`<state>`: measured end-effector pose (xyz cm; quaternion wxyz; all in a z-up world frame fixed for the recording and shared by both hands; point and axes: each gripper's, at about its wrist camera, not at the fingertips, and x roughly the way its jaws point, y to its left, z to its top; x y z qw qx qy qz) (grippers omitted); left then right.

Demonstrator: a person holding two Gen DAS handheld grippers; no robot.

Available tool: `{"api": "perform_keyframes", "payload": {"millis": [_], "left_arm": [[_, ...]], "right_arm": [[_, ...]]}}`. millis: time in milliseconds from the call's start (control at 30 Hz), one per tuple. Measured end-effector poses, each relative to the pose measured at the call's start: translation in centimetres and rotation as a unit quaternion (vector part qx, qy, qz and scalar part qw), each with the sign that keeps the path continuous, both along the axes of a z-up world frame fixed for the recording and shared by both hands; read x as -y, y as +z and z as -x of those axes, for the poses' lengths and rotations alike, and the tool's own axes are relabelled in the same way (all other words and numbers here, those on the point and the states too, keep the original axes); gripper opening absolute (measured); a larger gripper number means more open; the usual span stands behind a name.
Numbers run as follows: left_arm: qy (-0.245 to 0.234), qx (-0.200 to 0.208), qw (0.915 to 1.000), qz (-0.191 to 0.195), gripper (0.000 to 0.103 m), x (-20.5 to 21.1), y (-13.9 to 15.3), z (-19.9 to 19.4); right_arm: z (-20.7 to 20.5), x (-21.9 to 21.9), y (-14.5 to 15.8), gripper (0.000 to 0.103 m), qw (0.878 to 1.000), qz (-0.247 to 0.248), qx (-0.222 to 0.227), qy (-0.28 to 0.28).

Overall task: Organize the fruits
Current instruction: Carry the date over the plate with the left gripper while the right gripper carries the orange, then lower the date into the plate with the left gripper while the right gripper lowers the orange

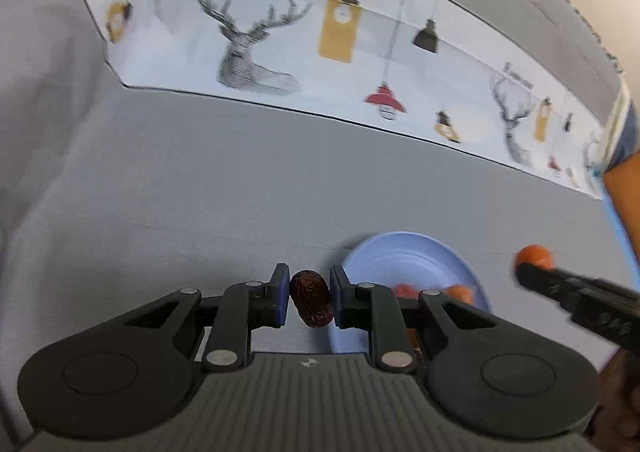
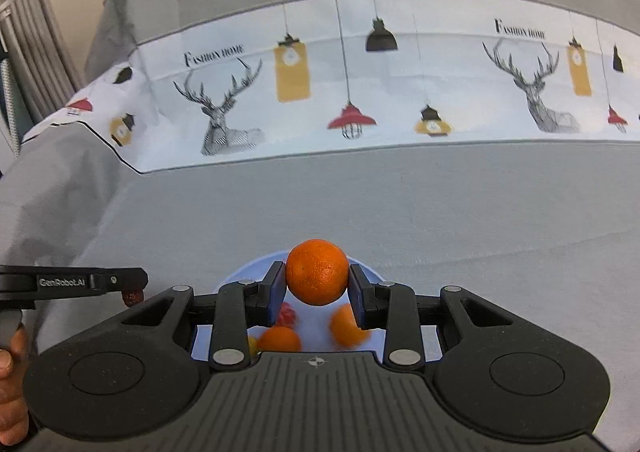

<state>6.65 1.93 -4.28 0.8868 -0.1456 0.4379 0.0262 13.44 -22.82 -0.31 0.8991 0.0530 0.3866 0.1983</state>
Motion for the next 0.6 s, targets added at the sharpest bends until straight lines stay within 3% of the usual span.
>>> {"api": "perform_keyframes", "payload": {"millis": [67, 167, 300, 600], "left_arm": [[-0.013, -0.001, 0.9997, 0.020, 0.023, 0.4, -0.5, -0.3], [-0.038, 0.002, 0.9991, 0.020, 0.023, 1.6, -0.9, -0.8], [-0.077, 0.013, 0.9969, -0.004, 0.023, 3.6, -0.9, -0.9], [-0.118, 0.040, 0.9902, -0.063, 0.023, 6.2, -1.2, -0.8]], "right_arm": [[0.1, -0.1, -0.5, 0.035, 1.000, 0.008, -0.008, 0.008], [0.4, -1.0, -0.8, 0.035, 0.999, 0.023, -0.010, 0.027], [0.8, -1.7, -0.7, 0.035, 0.998, 0.055, 0.010, 0.037], [1.1, -2.0, -1.1, 0.035, 0.996, 0.072, 0.004, 0.046]]}}
